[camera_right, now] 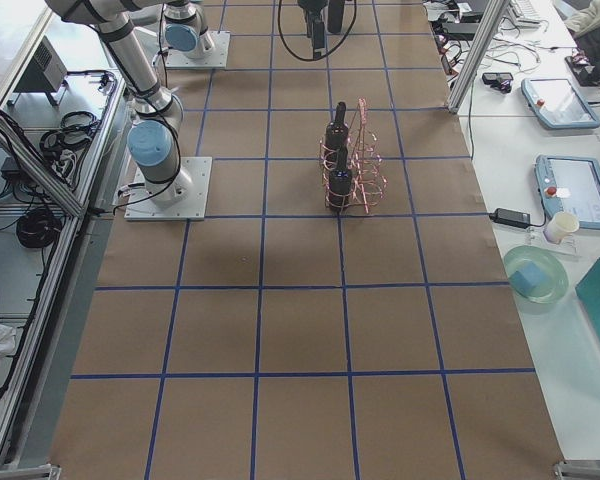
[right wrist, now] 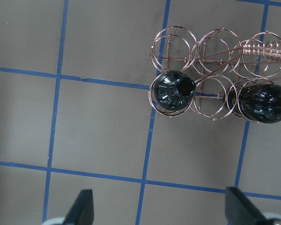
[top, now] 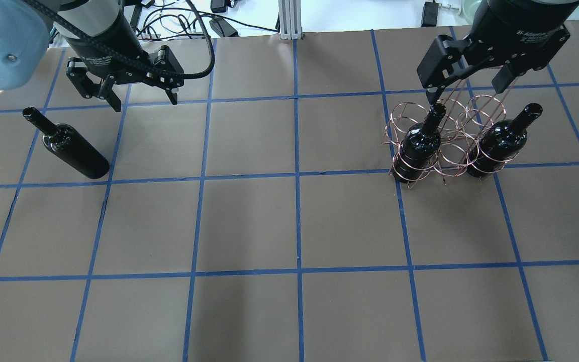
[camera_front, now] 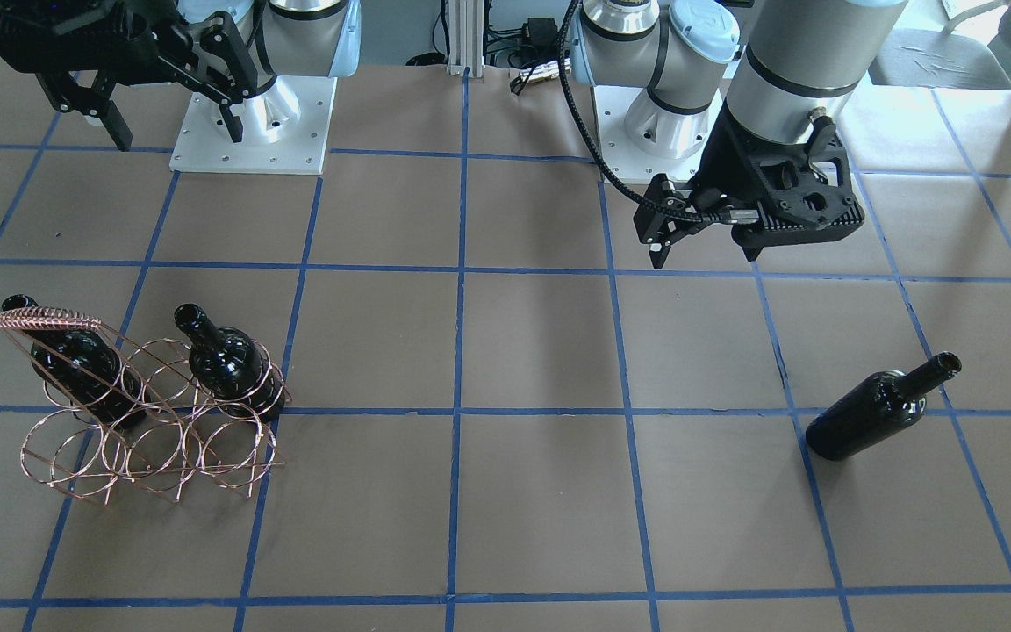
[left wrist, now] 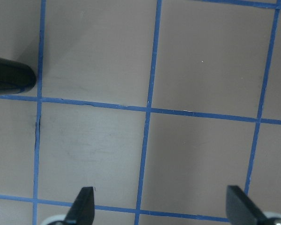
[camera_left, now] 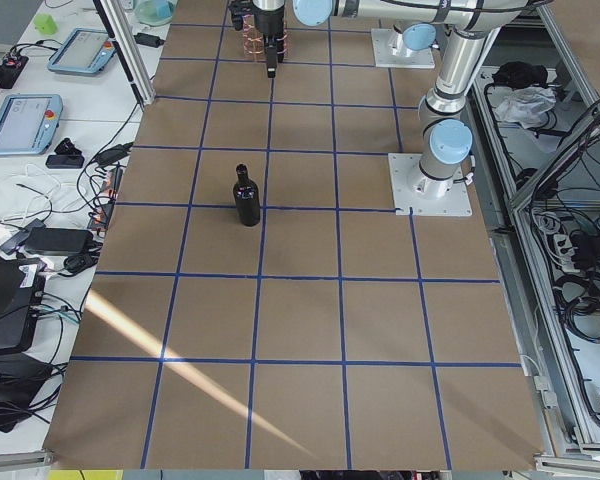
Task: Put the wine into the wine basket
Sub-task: 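Move the left gripper down toward the neck of the lying wine bottle, then close the left gripper on the bottle neck, then lift the bottle with the left gripper and stand it upright mid-table, then open the left gripper and raise it away from the upright bottle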
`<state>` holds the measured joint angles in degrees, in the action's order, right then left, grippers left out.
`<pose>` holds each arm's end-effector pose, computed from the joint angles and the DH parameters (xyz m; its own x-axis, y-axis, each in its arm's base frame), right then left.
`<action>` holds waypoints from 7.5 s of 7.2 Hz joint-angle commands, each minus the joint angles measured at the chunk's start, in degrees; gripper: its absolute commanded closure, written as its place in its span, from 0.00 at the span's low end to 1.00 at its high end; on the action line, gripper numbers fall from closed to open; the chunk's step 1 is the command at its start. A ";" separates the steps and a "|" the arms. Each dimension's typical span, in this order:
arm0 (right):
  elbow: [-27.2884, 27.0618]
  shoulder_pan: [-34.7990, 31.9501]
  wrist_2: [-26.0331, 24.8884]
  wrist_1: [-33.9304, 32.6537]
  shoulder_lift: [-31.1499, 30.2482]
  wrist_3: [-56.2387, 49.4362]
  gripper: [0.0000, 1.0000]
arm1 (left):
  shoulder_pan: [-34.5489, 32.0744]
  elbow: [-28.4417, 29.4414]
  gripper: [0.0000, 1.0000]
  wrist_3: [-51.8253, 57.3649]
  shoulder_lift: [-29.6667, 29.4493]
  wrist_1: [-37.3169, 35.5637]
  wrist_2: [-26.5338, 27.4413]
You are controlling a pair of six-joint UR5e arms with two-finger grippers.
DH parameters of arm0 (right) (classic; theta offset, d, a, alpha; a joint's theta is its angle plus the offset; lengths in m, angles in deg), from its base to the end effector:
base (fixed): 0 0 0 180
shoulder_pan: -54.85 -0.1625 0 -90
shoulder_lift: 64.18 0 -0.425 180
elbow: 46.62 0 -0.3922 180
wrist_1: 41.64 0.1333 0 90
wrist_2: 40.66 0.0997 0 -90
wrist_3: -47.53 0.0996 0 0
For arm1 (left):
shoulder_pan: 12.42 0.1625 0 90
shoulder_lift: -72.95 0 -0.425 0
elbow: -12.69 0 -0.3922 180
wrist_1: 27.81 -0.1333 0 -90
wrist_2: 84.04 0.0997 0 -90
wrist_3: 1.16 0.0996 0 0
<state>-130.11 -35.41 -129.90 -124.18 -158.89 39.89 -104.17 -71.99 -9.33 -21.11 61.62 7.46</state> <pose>0.1367 -0.4552 0.5695 -0.9904 -0.1380 -0.0044 -0.1374 0.9883 -0.0668 -0.1467 -0.5208 0.4987 -0.9934 -0.1126 -0.0214 -0.1118 0.9931 -0.0353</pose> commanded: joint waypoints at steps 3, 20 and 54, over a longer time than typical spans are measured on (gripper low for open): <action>-0.01 0.00 -0.06 -0.08 -0.03 0.00 0.00 | 0.52 0.04 0.00 -0.01 0.37 0.04 0.08; -0.01 0.00 -0.06 -0.08 -0.03 0.00 0.00 | 27.59 -1.63 0.10 29.17 -12.72 -10.07 -2.65; -1.06 0.00 -0.24 0.45 -1.08 -0.88 0.00 | -21.01 -18.59 0.13 -26.29 2.48 -10.95 -6.07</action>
<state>-130.75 -35.42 -130.13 -123.66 -159.97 39.09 -125.17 -90.56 -35.45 -18.61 50.50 1.45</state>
